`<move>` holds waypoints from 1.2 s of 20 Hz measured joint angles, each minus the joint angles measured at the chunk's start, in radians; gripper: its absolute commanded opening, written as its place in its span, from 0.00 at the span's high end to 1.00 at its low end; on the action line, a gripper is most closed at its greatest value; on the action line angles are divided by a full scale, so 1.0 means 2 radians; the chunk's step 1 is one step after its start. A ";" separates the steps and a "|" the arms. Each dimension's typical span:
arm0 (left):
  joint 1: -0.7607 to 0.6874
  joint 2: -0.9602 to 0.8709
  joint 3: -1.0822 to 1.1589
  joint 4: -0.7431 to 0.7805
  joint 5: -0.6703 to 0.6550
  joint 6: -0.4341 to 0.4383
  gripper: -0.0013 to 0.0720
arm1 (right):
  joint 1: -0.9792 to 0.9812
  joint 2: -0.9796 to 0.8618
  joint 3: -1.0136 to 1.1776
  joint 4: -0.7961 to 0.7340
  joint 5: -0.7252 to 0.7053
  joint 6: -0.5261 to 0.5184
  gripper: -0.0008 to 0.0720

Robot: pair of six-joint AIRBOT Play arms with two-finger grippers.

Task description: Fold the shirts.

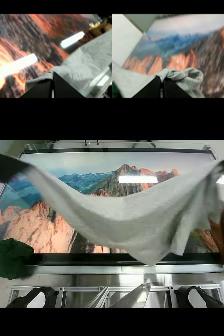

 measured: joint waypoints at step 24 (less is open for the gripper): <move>-0.147 -0.324 -0.088 0.034 -0.013 -0.047 0.02 | -0.047 -0.157 -0.246 -0.206 -0.025 0.068 0.21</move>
